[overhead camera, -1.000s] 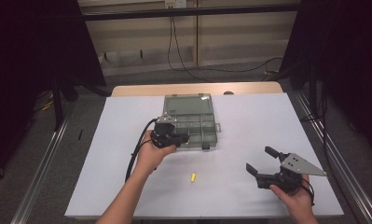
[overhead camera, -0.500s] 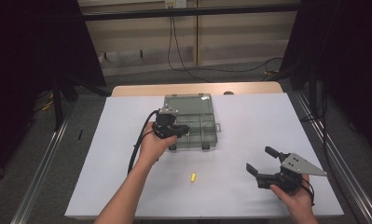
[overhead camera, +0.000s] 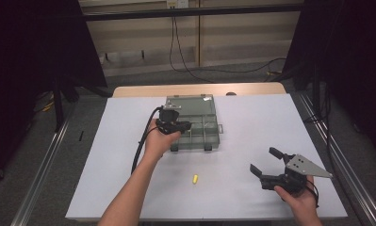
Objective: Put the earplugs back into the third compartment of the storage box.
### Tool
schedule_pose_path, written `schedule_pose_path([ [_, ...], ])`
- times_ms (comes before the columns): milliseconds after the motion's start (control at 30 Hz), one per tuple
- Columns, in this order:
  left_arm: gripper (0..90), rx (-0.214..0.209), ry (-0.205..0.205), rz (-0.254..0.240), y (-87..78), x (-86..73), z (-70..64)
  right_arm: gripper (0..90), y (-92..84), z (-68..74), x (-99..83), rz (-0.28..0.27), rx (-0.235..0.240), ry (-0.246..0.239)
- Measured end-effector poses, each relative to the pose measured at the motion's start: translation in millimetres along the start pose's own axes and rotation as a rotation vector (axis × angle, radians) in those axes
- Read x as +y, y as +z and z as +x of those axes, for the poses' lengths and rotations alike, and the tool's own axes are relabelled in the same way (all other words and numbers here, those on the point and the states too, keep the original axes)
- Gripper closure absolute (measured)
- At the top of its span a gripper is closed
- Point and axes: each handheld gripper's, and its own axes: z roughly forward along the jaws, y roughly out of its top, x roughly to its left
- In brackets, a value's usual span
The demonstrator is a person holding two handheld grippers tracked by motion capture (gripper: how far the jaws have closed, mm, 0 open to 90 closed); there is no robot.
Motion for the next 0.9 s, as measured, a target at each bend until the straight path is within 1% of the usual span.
schedule_pose_path([
  [67,82.7,0.013,0.007,0.003,1.8,0.6,1.1,5.8,0.1,-0.4,-0.5,0.002,0.0,0.004],
  [100,82.7,0.01,-0.006,0.003,3.1,0.9,0.6,5.7,0.1,-0.5,-0.6,0.003,-0.001,0.004],
  [267,82.6,0.033,0.002,0.004,8.3,4.9,2.0,5.7,0.1,-0.8,-0.7,0.002,-0.002,0.005],
  [333,82.5,0.041,-0.002,-0.002,10.2,6.2,3.2,5.7,0.2,-0.7,-0.8,0.003,-0.001,0.001],
  [400,82.5,0.039,-0.007,-0.003,12.4,7.0,4.4,5.8,0.3,-0.5,-0.9,0.005,0.001,0.0],
  [433,82.4,0.043,-0.002,-0.003,13.8,7.4,5.1,5.7,0.5,-0.4,-0.9,0.006,0.002,-0.001],
  [500,82.3,0.049,-0.005,-0.003,17.2,7.7,5.8,5.8,0.6,-0.5,-1.0,0.006,0.002,-0.001],
  [533,82.3,0.056,0.002,-0.004,18.5,8.1,6.8,5.8,0.5,-0.6,-1.0,0.005,0.002,-0.002],
  [567,82.3,0.057,-0.009,-0.009,20.4,8.2,6.7,5.8,0.4,-0.6,-1.0,0.005,0.002,-0.003],
  [667,82.0,0.059,-0.014,-0.009,25.5,9.1,6.5,5.8,0.4,-0.8,-1.1,0.006,0.002,-0.004],
  [733,81.9,0.062,-0.002,-0.01,28.4,9.7,6.4,5.8,0.5,-0.8,-1.2,0.007,0.003,-0.004],
  [767,81.7,0.067,-0.005,-0.01,30.1,9.9,5.8,5.8,0.5,-0.8,-1.2,0.006,0.004,-0.004],
  [800,81.6,0.077,0.004,-0.008,31.2,10.1,6.5,5.8,0.4,-0.8,-1.2,0.006,0.004,-0.004],
  [900,81.4,0.089,-0.009,-0.014,36.3,10.3,7.3,5.8,0.5,-0.7,-1.3,0.006,0.005,-0.004],
])
